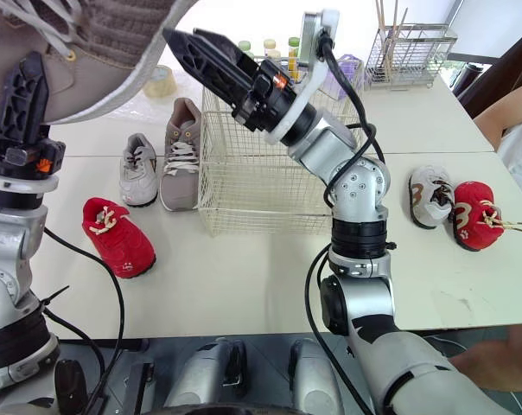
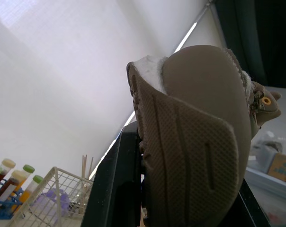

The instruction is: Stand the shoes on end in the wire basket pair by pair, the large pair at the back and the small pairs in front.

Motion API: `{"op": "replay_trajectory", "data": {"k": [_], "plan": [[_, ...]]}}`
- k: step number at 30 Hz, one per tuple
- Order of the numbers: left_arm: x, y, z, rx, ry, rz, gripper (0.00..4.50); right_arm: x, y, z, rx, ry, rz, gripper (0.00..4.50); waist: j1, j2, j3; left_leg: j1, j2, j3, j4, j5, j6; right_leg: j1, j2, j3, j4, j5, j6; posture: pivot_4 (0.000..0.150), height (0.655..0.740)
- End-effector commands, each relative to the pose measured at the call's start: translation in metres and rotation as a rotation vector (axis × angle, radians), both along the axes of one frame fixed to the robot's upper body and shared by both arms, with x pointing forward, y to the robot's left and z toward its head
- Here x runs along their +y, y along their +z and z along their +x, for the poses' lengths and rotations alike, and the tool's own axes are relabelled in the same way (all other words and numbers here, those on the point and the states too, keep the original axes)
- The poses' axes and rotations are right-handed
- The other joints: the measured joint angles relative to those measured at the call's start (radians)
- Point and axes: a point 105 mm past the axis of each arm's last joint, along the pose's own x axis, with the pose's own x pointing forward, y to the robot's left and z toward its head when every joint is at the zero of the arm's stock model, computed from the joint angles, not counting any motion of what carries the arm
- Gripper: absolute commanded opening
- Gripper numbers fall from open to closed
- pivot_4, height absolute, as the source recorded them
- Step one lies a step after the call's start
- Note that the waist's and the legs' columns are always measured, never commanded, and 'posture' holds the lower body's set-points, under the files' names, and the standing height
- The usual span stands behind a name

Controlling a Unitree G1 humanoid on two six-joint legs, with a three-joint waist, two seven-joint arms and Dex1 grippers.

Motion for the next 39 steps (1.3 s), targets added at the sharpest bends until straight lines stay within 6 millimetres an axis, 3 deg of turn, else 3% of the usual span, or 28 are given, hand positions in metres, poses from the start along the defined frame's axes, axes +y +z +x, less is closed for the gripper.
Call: {"op": "replay_trajectory", "data": {"k": [1,10,20,23,26,28,30,39], "plan": [[-0.006,0.005,-0.008,-0.041,-0.001,0.041,0.95,-0.001,0.018,-0.006,-0.073,-0.009,0.042,4.34,0.000,0.000,0.000,0.000,0.000,0.000,0.000,0.000,0.000,0.000,0.000,0.000,0.000,0.000,0.000,0.150,0.7371],[-0.017,-0.014,-0.001,0.034,-0.005,0.118,0.95,-0.003,0.032,-0.012,-0.121,0.020,0.078,4.34,-0.001,0.000,0.000,0.000,0.000,0.000,0.000,0.000,0.000,0.000,0.000,0.000,0.000,0.000,0.000,0.150,0.7371],[-0.019,-0.019,0.006,0.063,-0.007,0.126,0.95,0.005,0.034,-0.029,-0.134,0.129,0.079,4.34,-0.002,0.000,0.000,0.000,0.000,0.000,0.000,0.000,0.000,0.000,0.000,0.000,-0.001,0.000,0.000,0.150,0.7371],[-0.019,-0.021,0.007,0.070,-0.007,0.130,0.95,0.006,0.034,-0.029,-0.137,0.127,0.075,3.62,-0.001,0.000,0.000,0.000,0.000,0.000,0.000,0.000,0.000,0.000,0.000,0.000,-0.001,0.000,0.000,0.150,0.7371],[-0.019,-0.020,0.008,0.071,-0.007,0.126,0.95,0.006,0.033,-0.030,-0.140,0.132,0.065,2.13,-0.001,0.000,0.000,0.000,0.001,0.000,0.000,0.000,0.000,0.000,0.000,0.000,-0.001,0.000,0.000,0.150,0.7371],[-0.018,-0.020,0.009,0.072,-0.004,0.118,0.95,0.006,0.033,-0.031,-0.142,0.140,0.056,1.52,-0.001,0.000,0.000,0.000,0.000,0.000,0.000,0.000,0.000,0.000,0.000,0.000,-0.001,0.000,0.000,0.150,0.7371],[-0.017,-0.020,0.010,0.073,-0.003,0.113,0.95,0.006,0.032,-0.031,-0.144,0.143,0.052,1.31,-0.002,0.000,0.000,0.000,0.000,0.000,0.000,0.000,0.000,0.000,0.000,0.000,-0.001,0.000,0.000,0.150,0.7371],[-0.019,-0.022,0.013,0.089,-0.007,0.135,0.95,0.005,0.033,-0.031,-0.160,0.133,0.031,1.31,-0.002,0.000,0.000,0.000,0.001,0.000,-0.001,-0.001,0.000,0.000,0.000,0.000,-0.001,0.000,0.000,0.150,0.7371]]}}
